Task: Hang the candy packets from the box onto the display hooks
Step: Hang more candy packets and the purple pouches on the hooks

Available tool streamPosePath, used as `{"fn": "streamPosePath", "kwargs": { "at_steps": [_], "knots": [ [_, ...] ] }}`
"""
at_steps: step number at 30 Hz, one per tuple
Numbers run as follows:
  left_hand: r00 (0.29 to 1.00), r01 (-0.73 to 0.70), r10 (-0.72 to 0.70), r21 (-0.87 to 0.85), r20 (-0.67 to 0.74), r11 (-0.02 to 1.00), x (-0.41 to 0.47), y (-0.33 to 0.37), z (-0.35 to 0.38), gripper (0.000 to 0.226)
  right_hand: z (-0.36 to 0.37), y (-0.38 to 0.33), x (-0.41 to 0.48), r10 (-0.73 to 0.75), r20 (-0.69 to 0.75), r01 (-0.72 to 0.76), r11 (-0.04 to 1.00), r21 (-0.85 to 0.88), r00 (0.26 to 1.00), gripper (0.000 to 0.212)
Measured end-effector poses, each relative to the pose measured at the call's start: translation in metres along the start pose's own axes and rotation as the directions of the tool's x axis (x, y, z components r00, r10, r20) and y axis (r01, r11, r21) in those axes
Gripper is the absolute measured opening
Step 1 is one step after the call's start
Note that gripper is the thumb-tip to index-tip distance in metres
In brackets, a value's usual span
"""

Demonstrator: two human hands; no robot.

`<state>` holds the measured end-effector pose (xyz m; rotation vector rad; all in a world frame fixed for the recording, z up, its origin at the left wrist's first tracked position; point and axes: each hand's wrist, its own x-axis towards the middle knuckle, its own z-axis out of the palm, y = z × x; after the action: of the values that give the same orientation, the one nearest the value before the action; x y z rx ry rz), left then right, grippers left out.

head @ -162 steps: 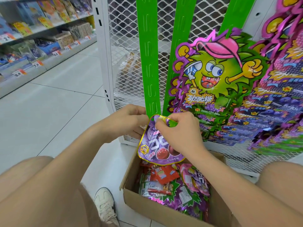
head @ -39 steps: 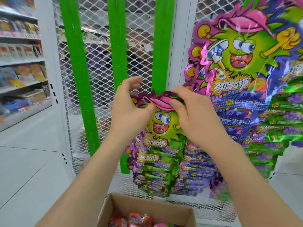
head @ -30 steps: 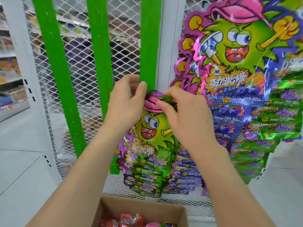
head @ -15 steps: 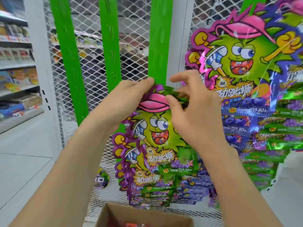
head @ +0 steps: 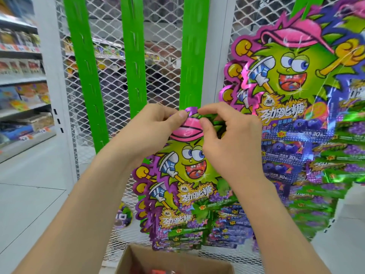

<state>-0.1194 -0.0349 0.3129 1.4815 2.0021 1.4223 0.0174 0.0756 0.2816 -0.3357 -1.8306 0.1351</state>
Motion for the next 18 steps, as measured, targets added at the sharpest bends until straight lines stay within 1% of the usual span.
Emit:
{"fn": "streamPosePath", "kwargs": {
  "at_steps": [3,8,10,12,13,15,16,17,18],
  "knots": [
    [1.000,0.015,-0.015,-0.015,0.013,1.000,-0.002,-0.004,-0.003,0.039,0.002,-0.003,-0.006,0.009,0.014,-0.008,1.000,-0.015,1.000,0.016],
    [0.997,0.015,-0.013,-0.019,0.074,1.000,-0.003,-0.009,-0.004,0.031,0.003,-0.003,-0.021,0.083,0.050,-0.078,0.993,-0.085,0.995,0.015],
    [0.997,-0.033,0.029,0.065,0.067,0.997,-0.001,-0.014,-0.002,0.032,0.004,0.000,-0.027,0.086,0.096,-0.079,0.994,-0.079,0.992,0.016],
    [0.993,-0.119,0.121,0.161,-0.001,0.980,0.001,-0.021,0.002,0.031,0.004,0.002,-0.032,0.060,0.139,-0.051,0.996,-0.067,0.988,0.014],
    [0.982,-0.166,0.180,0.204,-0.055,0.965,0.002,-0.025,0.005,0.026,0.004,0.004,-0.035,0.039,0.126,-0.029,0.996,-0.079,0.991,0.013],
    [0.931,-0.237,0.306,0.307,-0.199,0.922,-0.005,-0.032,0.015,0.010,0.001,0.004,-0.040,-0.010,0.003,0.011,0.990,-0.144,1.000,0.012],
    [0.883,-0.247,0.370,0.384,-0.289,0.890,-0.014,-0.035,0.022,0.017,-0.001,0.001,-0.043,-0.041,-0.068,0.028,0.983,-0.180,0.997,0.011],
    [0.815,-0.262,0.447,0.454,-0.368,0.852,-0.022,-0.042,0.029,0.027,-0.004,-0.002,-0.048,-0.081,-0.104,0.059,0.978,-0.198,0.991,0.011],
    [0.749,-0.270,0.513,0.513,-0.419,0.814,-0.033,-0.048,0.035,0.031,-0.007,-0.006,-0.055,-0.126,-0.087,0.109,0.977,-0.181,0.988,0.012]
  ]
}}
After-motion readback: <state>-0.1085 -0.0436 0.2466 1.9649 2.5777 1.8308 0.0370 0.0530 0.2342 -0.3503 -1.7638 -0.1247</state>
